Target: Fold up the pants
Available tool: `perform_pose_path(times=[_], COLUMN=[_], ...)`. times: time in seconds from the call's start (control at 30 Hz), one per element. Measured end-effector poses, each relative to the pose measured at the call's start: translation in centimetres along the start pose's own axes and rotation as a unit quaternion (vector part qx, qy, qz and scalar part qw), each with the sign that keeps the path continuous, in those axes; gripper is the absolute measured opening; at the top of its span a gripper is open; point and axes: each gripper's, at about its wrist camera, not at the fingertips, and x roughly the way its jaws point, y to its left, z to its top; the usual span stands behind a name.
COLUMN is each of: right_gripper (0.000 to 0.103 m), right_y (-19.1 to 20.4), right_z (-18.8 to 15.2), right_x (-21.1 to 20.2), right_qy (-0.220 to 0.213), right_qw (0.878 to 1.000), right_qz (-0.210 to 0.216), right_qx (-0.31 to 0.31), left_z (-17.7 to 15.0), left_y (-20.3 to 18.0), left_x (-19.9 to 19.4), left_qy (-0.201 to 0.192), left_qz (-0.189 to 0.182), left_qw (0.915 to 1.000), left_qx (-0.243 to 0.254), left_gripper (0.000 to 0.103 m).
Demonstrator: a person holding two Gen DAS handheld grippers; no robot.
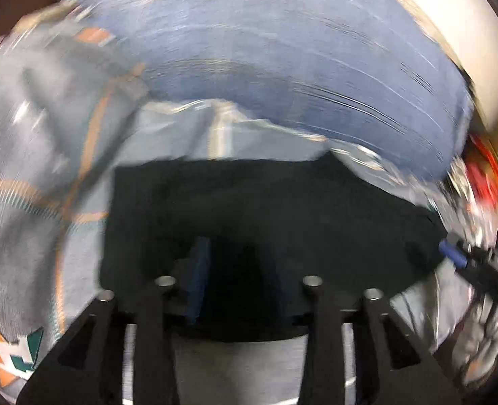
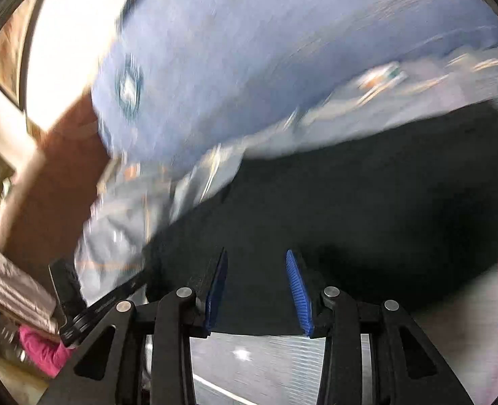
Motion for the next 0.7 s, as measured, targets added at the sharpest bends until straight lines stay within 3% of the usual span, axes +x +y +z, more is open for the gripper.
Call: perform_pose_path(times=[0.07,0.17,0.27,0.33,0.47,0.63,0.7], right_gripper=[0.04,0.041,0.042,0.042,0.045,0.047,0.051], right_y=[-3.6,-8.0,-11.3,-13.1,-15.4,-16.1,-16.5], right_z=[0.3,0.7,1.3,1.9,3.4,4.4,4.5], right_x=[-4.0,-6.4,-6.6,-6.4,-4.8,-3.2,-2.6], right_qy=[-0.057,-0.098,-0.103,-0.1,-0.087,-0.075,-0.076], right_qw=[0.997,0.99,0.987,0.987,0.987,0.99,0.99], right_qz=[-0.044,-0.085,-0.087,-0.091,-0.099,-0.091,-0.085], right_qx=[0.018,0.053,0.086,0.089,0.089,0.078,0.079], left_z=[1.5,3.7,4.9,5.4,7.3,8.3,7.9], left_y=[-4.0,-11.6,-19.9,-24.5,-31.0,-35.3,-36.5], left_x=[0.4,2.2,5.1,7.4,13.4,18.4,19.8], left_qy=[0.004,0.028,0.059,0.077,0.131,0.165,0.182], left_qz=[-0.014,-0.049,-0.1,-0.115,-0.141,-0.166,-0.175], left_qw=[0.9983,0.9888,0.9672,0.9534,0.9374,0.9234,0.9131], left_qx=[0.056,0.139,0.226,0.268,0.29,0.305,0.32], left_gripper=[0.045,0.046,0.047,0.047,0.047,0.047,0.047])
